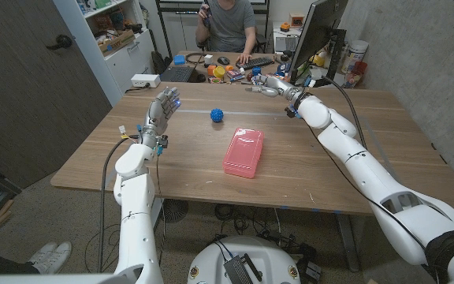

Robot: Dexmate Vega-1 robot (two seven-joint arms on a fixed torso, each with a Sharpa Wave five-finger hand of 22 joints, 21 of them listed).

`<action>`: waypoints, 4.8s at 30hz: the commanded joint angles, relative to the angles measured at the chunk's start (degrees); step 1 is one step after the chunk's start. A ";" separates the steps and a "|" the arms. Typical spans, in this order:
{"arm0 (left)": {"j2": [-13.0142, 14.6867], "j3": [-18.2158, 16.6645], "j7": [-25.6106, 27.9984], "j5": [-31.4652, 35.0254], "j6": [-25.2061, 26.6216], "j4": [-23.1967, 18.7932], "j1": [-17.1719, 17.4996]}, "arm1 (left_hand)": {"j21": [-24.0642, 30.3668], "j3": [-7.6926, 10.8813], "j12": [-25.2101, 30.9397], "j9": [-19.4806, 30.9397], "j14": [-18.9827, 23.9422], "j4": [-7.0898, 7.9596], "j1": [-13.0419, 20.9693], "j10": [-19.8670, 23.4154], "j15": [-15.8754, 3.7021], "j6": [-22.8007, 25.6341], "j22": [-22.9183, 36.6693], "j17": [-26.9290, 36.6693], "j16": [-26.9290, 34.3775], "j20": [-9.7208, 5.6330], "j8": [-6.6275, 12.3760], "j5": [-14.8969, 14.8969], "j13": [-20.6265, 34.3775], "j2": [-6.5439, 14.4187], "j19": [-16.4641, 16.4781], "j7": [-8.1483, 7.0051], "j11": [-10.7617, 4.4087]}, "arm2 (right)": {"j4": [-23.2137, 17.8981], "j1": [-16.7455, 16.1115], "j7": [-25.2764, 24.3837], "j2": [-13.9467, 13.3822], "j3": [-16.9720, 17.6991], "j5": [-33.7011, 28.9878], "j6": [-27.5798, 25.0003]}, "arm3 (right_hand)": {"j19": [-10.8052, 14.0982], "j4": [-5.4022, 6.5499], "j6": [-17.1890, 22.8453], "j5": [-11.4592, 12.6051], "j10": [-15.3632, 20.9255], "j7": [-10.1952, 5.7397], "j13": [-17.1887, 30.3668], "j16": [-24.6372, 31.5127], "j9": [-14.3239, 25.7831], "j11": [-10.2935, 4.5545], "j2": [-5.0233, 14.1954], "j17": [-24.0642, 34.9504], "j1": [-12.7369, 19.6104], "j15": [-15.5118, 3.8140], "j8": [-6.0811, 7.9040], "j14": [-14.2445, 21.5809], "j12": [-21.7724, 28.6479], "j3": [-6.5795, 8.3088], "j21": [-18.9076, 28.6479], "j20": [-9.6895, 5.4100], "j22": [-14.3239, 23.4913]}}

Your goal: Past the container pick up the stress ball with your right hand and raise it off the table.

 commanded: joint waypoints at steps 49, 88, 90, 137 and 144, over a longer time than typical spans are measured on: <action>-0.71 -0.20 3.99 4.37 -1.27 -3.51 1.94 | 0.13 0.79 0.39 0.25 -0.19 -0.30 0.22 0.41 -3.97 0.83 0.13 0.16 0.40 -1.62 0.34 0.02 0.24 0.81 -0.35 0.50 0.00 | 52.84 33.57 -14.46 22.52 -53.41 2.58 -13.59 | 9.05 -0.10 -0.69 6.46 1.95 -2.05 0.46 1.31 0.44 -3.14 -3.36 0.38 7.83 -5.34 0.48 6.54 1.19 -0.73 -0.34 -4.40 0.72; -1.04 0.37 4.11 3.76 -2.04 -3.58 3.35 | 0.16 0.86 0.36 0.26 -0.18 -0.44 0.09 0.45 -3.92 0.30 0.12 0.18 0.44 -1.64 0.01 -0.04 0.24 0.74 -0.36 0.34 -0.07 | 52.42 27.33 -37.92 19.77 -53.20 8.80 -6.52 | 25.46 -0.09 51.12 12.30 56.99 -11.38 12.01 28.80 3.03 -15.32 1.24 21.46 46.48 -15.08 12.26 49.84 23.40 -2.77 13.43 -10.10 5.61; -1.07 0.36 4.01 3.62 -2.01 -3.56 3.36 | 0.17 0.86 0.35 0.26 -0.25 -0.43 0.07 0.43 -3.86 0.24 0.12 0.19 0.41 -1.63 -0.02 -0.04 0.24 0.73 -0.36 0.32 -0.06 | 53.18 27.38 -38.70 19.97 -52.54 8.77 -6.01 | 25.37 0.03 51.66 12.23 57.16 -11.53 12.17 28.84 3.06 -15.27 1.37 21.60 46.53 -15.08 12.51 49.94 23.46 -2.78 13.55 -10.15 5.67; -0.52 3.52 1.52 2.89 -2.94 -5.26 3.54 | 0.20 0.83 0.30 0.24 -0.56 -0.45 -0.32 0.34 -3.56 -0.29 0.13 0.21 0.39 -1.61 -0.17 -0.07 0.25 0.63 -0.41 0.22 0.07 | -6.09 20.29 -27.03 3.02 -7.23 -24.46 -3.62 | 25.69 0.59 51.34 11.05 57.56 -10.57 15.34 28.86 5.58 -15.14 1.92 23.81 47.47 -15.04 14.34 50.45 23.77 -3.12 16.32 -11.12 6.44; -0.34 3.76 1.45 2.78 -3.02 -5.33 3.29 | 0.21 0.86 0.33 0.24 -0.53 -0.46 -0.34 0.43 -3.61 -0.30 0.13 0.21 0.41 -1.67 -0.16 -0.07 0.25 0.65 -0.40 0.19 0.03 | -7.75 22.74 -25.51 3.66 -5.50 -25.89 -3.62 | 25.70 0.73 51.12 10.96 57.57 -10.18 15.83 28.70 5.96 -15.16 2.05 24.03 47.38 -15.02 14.57 50.48 23.79 -3.16 16.68 -11.20 6.47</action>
